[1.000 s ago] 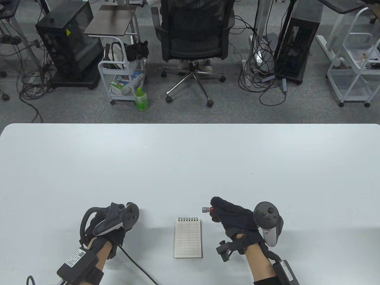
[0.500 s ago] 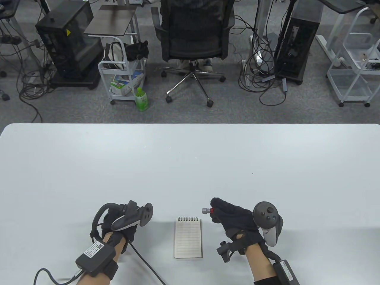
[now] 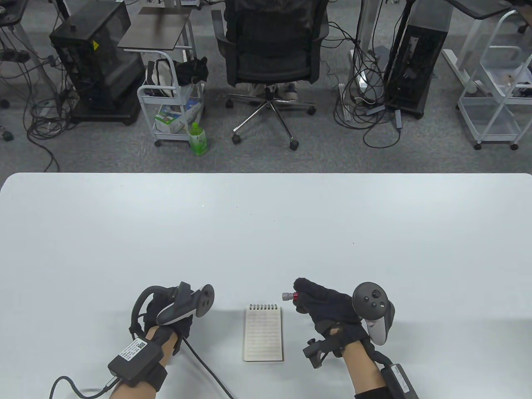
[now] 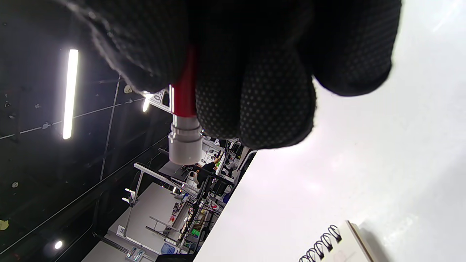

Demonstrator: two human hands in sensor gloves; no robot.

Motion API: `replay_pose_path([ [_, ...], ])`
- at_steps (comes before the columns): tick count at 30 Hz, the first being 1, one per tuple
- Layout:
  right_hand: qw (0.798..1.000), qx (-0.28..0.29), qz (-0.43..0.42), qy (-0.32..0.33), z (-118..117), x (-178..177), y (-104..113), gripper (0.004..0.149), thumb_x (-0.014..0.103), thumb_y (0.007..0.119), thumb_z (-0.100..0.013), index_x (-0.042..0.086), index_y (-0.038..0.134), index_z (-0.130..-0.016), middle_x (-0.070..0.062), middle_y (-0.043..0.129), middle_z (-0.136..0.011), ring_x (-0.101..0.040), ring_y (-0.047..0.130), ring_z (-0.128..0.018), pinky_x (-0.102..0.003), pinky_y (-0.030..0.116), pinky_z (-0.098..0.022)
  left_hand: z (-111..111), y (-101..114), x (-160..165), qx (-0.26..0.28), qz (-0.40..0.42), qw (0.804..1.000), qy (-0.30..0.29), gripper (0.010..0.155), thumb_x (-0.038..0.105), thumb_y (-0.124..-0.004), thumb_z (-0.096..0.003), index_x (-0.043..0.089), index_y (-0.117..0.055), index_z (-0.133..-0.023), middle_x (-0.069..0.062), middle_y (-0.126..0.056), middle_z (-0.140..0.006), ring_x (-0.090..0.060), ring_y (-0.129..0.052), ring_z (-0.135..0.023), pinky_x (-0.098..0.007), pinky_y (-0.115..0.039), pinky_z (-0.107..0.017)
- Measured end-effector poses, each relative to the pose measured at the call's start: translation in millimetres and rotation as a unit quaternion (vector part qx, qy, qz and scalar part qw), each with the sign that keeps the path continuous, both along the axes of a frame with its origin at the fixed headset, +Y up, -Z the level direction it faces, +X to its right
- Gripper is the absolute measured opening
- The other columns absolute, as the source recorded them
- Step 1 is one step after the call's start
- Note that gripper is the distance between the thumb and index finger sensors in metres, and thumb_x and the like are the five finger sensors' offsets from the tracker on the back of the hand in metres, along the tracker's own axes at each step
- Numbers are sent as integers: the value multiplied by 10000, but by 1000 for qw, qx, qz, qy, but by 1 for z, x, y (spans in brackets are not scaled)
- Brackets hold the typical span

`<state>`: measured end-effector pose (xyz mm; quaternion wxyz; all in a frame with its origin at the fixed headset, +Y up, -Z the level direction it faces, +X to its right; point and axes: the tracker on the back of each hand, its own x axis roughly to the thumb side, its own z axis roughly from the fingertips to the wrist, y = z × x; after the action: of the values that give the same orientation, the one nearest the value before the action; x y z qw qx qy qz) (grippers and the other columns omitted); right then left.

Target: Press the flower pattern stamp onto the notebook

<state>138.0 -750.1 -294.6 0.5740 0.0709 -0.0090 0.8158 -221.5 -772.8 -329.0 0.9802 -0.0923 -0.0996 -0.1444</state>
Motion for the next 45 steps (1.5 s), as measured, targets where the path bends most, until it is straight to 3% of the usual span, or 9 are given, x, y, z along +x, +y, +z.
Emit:
replay_pose_path([
  [4,1000,-7,-17,0,0,-2,-1,452,285,856,-401,182,838,-841,-149,961,-684,-337,1049,-518,-553,802,-476,3,22,-7,22,120,992,16,484,378,-831,-379,159,-871,-808,-90,-1004,-704,-208,-1049,-438,-473,-851,-371],
  [8,998,-17,-54,1,1,-5,-1,462,272,853,-404,158,824,-851,-161,956,-688,-338,1051,-517,-555,804,-472,10,48,-6,42,277,960,1,488,384,-827,-383,165,-860,-818,-83,-995,-717,-210,-1045,-449,-496,-836,-412],
  [13,995,-25,-101,-3,2,-11,-1,467,271,857,-401,151,821,-851,-162,960,-682,-332,1057,-508,-550,810,-467,19,61,4,35,487,872,-12,486,378,-831,-391,148,-862,-818,-96,-996,-712,-222,-1042,-444,-538,-809,-446],
  [18,991,-31,-127,22,3,-22,-1,465,274,857,-402,160,822,-851,-155,961,-687,-328,1056,-512,-548,809,-470,30,53,21,41,610,791,-7,483,379,-836,-390,146,-866,-812,-94,-1004,-704,-220,-1049,-433,-539,-814,-439],
  [20,990,-33,-131,34,4,-27,-1,464,275,857,-403,164,822,-852,-153,961,-688,-327,1056,-515,-548,809,-471,34,45,28,30,634,773,-4,482,377,-838,-391,142,-869,-810,-96,-1009,-701,-223,-1050,-426,-540,-814,-436],
  [23,989,-36,-133,47,5,-34,-2,463,276,855,-404,170,821,-854,-150,958,-694,-327,1054,-518,-548,807,-475,35,33,35,19,632,774,-19,480,379,-832,-395,145,-868,-813,-91,-1012,-703,-216,-1055,-427,-536,-818,-434],
  [26,989,-40,-131,59,6,-40,-4,463,276,854,-406,173,819,-856,-150,956,-698,-329,1051,-522,-549,803,-478,35,28,38,5,653,757,-31,480,371,-823,-402,137,-860,-819,-99,-1009,-707,-222,-1054,-430,-538,-816,-432],
  [40,989,-46,-121,67,6,-52,-9,460,280,852,-408,179,819,-856,-144,956,-699,-327,1049,-526,-549,802,-480,38,26,45,11,650,759,-34,480,368,-816,-405,130,-859,-819,-101,-1014,-706,-225,-1062,-432,-540,-821,-427],
  [45,996,-13,-82,41,9,-52,-6,456,286,860,-403,183,829,-845,-137,969,-680,-316,1061,-506,-538,814,-473,39,26,45,5,649,760,-35,475,362,-819,-405,130,-860,-817,-104,-1014,-707,-226,-1063,-433,-541,-821,-428],
])
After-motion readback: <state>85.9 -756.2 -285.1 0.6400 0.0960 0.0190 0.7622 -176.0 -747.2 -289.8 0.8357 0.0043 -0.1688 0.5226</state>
